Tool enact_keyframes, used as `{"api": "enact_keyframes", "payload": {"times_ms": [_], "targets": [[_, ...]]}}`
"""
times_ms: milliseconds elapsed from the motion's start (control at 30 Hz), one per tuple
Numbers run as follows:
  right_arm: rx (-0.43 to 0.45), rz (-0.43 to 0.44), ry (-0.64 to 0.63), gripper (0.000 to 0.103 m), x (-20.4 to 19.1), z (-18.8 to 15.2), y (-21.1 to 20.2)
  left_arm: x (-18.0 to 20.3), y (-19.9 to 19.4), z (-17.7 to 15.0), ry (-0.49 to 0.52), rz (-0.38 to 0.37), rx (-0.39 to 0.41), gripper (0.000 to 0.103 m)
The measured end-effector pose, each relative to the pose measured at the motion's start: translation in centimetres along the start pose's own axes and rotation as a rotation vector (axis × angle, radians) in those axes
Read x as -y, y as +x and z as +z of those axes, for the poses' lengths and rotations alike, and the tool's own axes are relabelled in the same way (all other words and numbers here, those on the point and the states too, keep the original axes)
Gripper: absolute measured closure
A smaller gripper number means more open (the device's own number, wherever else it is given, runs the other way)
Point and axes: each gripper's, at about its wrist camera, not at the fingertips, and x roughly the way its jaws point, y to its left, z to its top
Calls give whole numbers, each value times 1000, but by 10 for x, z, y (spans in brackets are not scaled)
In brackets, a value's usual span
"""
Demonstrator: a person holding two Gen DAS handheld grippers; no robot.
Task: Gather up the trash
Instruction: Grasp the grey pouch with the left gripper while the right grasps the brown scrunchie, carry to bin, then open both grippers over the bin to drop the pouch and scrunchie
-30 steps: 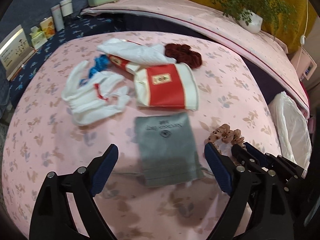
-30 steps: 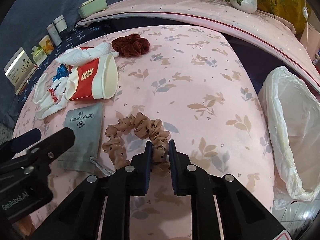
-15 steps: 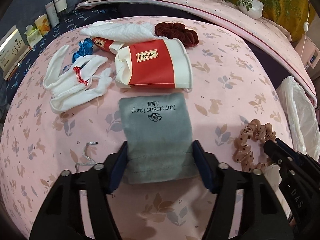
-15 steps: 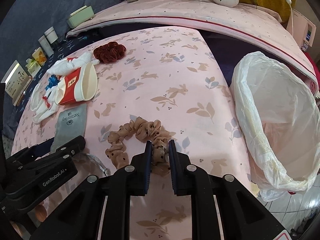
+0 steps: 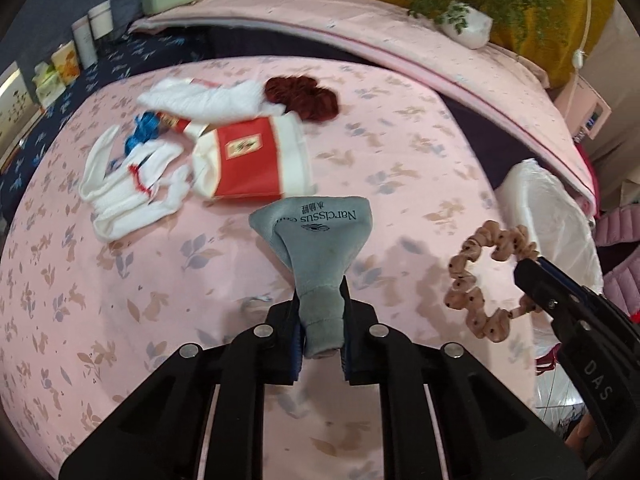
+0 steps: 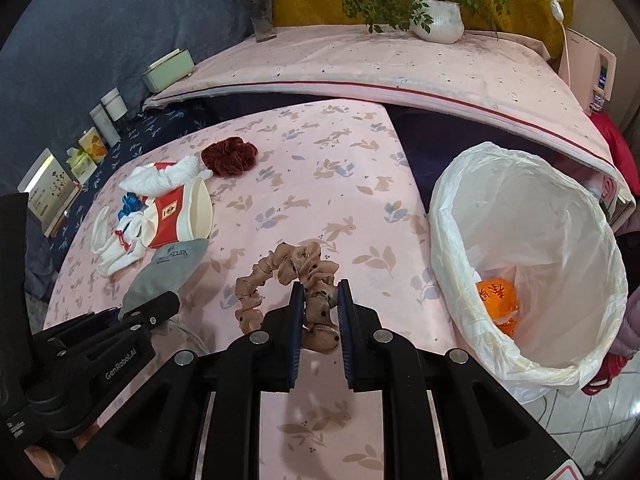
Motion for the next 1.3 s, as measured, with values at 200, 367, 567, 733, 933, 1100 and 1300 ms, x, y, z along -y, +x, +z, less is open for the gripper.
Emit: {"api": "enact_keyframes", "payload": {"times_ms": [200,367,567,733,933,1100,1300], "targets": [[51,-20,39,87,27,5,-23,41,-19,10,65,-55,39,90],[93,-51,86,87,57,12,-40,82,-29,18,128,-98,62,90],[135,-108,148,87,99,19,-55,132,-32,26,201,-162,74,89],[164,-170,214,87,141,23,-67,171,-28,31,266,-213,71,89],[177,-216,276,87,176,25,-73,210,-19,35,321,-273,46,87],[185,-230,292,87,188,26,-77,226,-16,39,328,-298,43,83],[193,-234,294,84,191,29,-78,226,-19,45,306,-305,66,54]]}}
